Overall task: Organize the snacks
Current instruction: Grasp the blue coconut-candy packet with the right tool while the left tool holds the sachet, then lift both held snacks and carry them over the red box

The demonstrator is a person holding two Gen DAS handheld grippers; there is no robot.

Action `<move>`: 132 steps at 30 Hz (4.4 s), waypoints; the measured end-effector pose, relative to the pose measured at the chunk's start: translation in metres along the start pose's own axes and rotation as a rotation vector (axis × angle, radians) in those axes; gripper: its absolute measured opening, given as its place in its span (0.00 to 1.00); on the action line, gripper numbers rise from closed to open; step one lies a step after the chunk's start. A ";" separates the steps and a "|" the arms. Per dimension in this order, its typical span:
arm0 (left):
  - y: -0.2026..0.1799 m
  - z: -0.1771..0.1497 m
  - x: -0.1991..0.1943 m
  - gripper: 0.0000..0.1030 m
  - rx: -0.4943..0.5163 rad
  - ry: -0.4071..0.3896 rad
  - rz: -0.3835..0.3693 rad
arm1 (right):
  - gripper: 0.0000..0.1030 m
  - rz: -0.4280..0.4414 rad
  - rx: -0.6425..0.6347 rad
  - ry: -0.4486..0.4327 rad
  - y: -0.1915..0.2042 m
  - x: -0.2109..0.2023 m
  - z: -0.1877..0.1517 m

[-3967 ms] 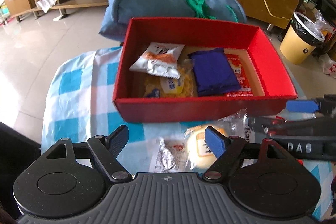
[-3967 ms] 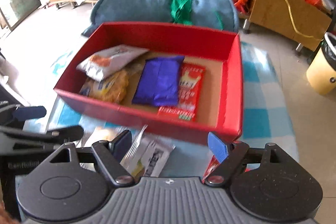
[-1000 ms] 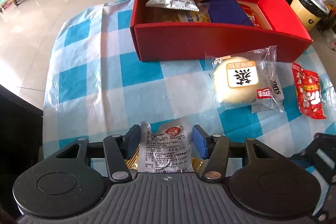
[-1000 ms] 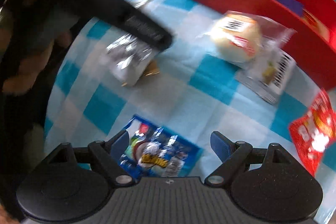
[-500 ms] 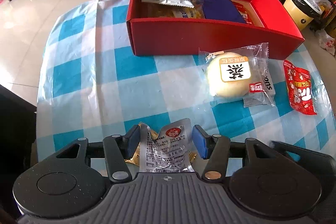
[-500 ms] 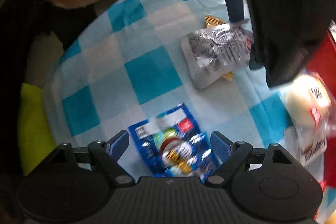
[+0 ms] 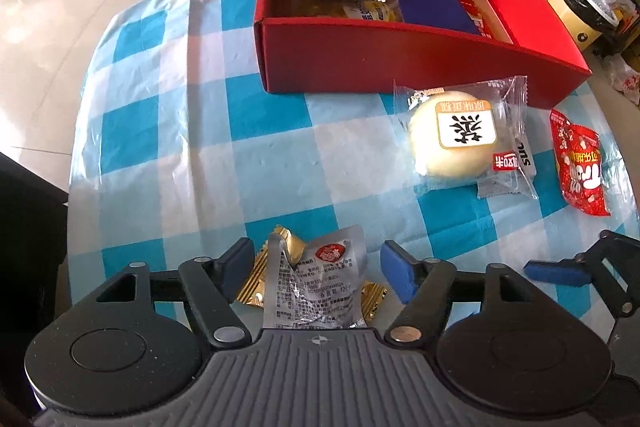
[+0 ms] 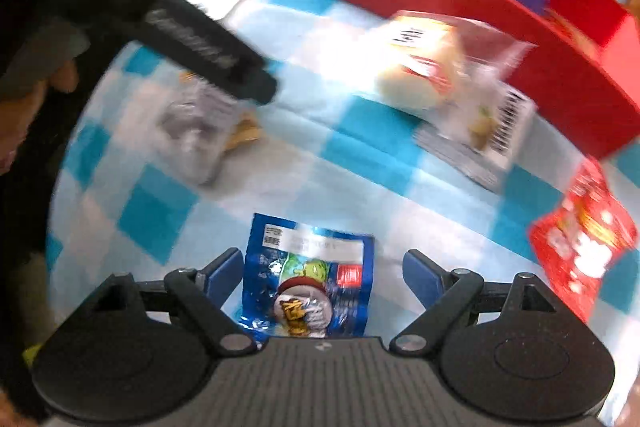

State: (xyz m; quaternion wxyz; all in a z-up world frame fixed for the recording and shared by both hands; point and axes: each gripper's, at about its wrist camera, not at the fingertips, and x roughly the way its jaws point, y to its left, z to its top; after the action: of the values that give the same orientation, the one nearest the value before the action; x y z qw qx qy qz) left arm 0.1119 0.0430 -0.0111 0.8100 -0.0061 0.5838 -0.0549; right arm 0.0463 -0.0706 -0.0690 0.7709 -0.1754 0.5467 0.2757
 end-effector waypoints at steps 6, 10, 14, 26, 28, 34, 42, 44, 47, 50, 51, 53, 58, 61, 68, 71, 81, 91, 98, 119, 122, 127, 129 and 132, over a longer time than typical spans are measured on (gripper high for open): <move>-0.001 -0.006 0.002 0.78 0.003 -0.005 0.051 | 0.99 -0.071 0.035 -0.024 0.020 0.012 -0.005; 0.001 -0.007 0.011 0.77 -0.004 0.005 0.091 | 0.99 -0.063 0.072 0.006 0.022 0.018 0.007; 0.003 -0.008 0.015 0.77 -0.021 0.014 0.096 | 0.98 -0.037 0.105 -0.001 0.005 0.009 0.007; -0.004 -0.015 0.010 0.62 0.001 0.002 0.098 | 0.63 -0.077 0.080 -0.039 -0.001 -0.014 -0.002; -0.007 -0.015 0.009 0.62 0.011 -0.006 0.094 | 0.61 -0.071 0.094 -0.051 0.000 -0.016 -0.004; -0.004 -0.013 0.001 0.62 -0.004 -0.031 0.080 | 0.43 -0.058 0.147 -0.069 -0.019 -0.028 -0.002; 0.000 -0.012 0.006 0.63 -0.026 -0.010 0.063 | 0.73 0.048 0.234 -0.044 -0.037 -0.023 -0.001; -0.001 -0.012 0.007 0.66 -0.018 -0.009 0.065 | 0.78 0.035 0.212 -0.034 -0.032 -0.022 0.000; -0.003 -0.014 0.008 0.71 -0.006 -0.003 0.069 | 0.78 -0.008 0.151 -0.021 -0.020 -0.020 -0.002; 0.002 -0.015 0.011 0.75 -0.022 0.006 0.081 | 0.78 -0.071 0.131 0.005 -0.018 -0.018 -0.009; 0.004 -0.014 0.011 0.76 -0.026 0.008 0.077 | 0.78 -0.061 0.137 0.013 -0.020 -0.017 -0.012; 0.006 -0.015 0.013 0.77 -0.031 0.020 0.068 | 0.77 -0.074 0.118 0.002 -0.018 -0.017 -0.015; -0.001 -0.017 0.011 0.62 -0.018 0.013 0.081 | 0.66 -0.071 0.127 -0.015 -0.017 -0.023 -0.014; -0.001 -0.017 0.006 0.61 -0.028 0.001 0.080 | 0.66 -0.073 0.148 -0.020 -0.023 -0.026 -0.014; -0.002 -0.010 -0.010 0.61 -0.041 -0.048 0.047 | 0.66 -0.060 0.201 -0.090 -0.034 -0.048 -0.011; -0.004 -0.007 -0.017 0.61 -0.049 -0.066 0.028 | 0.66 -0.051 0.220 -0.118 -0.038 -0.056 -0.006; -0.002 -0.003 -0.033 0.61 -0.069 -0.111 -0.008 | 0.65 -0.047 0.240 -0.176 -0.045 -0.070 0.004; -0.007 -0.001 -0.042 0.60 -0.057 -0.141 -0.022 | 0.64 -0.056 0.249 -0.208 -0.048 -0.075 0.008; -0.008 0.000 -0.046 0.60 -0.057 -0.150 -0.031 | 0.64 -0.057 0.268 -0.238 -0.053 -0.084 0.010; -0.014 0.002 -0.053 0.58 -0.054 -0.173 -0.045 | 0.64 -0.050 0.288 -0.287 -0.057 -0.099 0.016; -0.014 0.003 -0.056 0.58 -0.054 -0.181 -0.050 | 0.64 -0.047 0.288 -0.297 -0.059 -0.101 0.018; -0.017 0.006 -0.062 0.58 -0.052 -0.195 -0.058 | 0.64 -0.044 0.291 -0.312 -0.060 -0.106 0.021; -0.018 0.008 -0.065 0.58 -0.050 -0.202 -0.062 | 0.64 -0.045 0.294 -0.320 -0.062 -0.108 0.023; -0.020 0.012 -0.068 0.58 -0.049 -0.214 -0.066 | 0.64 -0.048 0.301 -0.334 -0.065 -0.112 0.026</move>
State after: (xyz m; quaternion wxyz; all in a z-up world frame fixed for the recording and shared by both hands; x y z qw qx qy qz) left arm 0.1004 0.0288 0.0590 0.8652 -0.0509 0.4944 -0.0664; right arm 0.0780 -0.1328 0.0433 0.8746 -0.0231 0.4420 0.1980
